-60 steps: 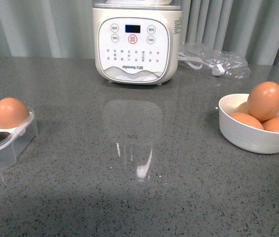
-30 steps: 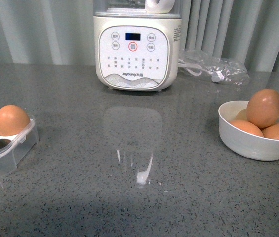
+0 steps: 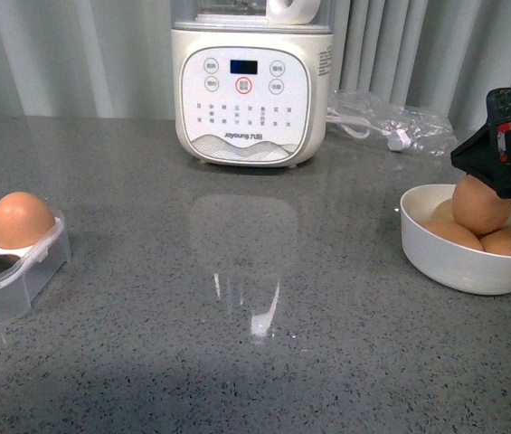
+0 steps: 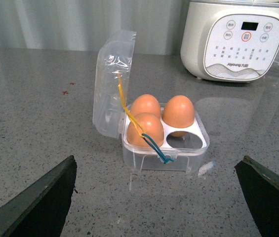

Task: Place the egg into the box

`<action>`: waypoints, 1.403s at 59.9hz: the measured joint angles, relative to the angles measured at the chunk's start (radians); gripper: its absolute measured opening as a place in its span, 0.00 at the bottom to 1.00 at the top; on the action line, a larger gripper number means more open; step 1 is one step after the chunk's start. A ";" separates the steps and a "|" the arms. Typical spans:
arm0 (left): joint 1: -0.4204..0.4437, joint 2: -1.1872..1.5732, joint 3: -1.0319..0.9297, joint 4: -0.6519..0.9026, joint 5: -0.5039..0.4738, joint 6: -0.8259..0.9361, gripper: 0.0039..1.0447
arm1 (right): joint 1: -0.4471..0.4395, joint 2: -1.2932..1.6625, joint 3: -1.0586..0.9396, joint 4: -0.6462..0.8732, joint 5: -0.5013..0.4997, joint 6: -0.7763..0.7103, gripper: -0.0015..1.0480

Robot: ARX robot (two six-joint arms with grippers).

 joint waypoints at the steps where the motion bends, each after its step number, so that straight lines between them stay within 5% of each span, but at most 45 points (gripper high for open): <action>1: 0.000 0.000 0.000 0.000 0.000 0.000 0.94 | 0.001 0.002 0.000 0.001 0.000 0.000 0.93; 37: 0.000 0.000 0.000 0.000 0.000 0.000 0.94 | 0.010 0.057 -0.032 0.017 -0.037 0.000 0.93; 59: 0.000 0.000 0.000 0.000 0.000 0.000 0.94 | 0.008 0.056 -0.037 0.019 -0.042 -0.003 0.43; 84: 0.000 0.000 0.000 0.000 0.000 0.000 0.94 | 0.002 -0.044 0.011 -0.004 -0.076 -0.004 0.41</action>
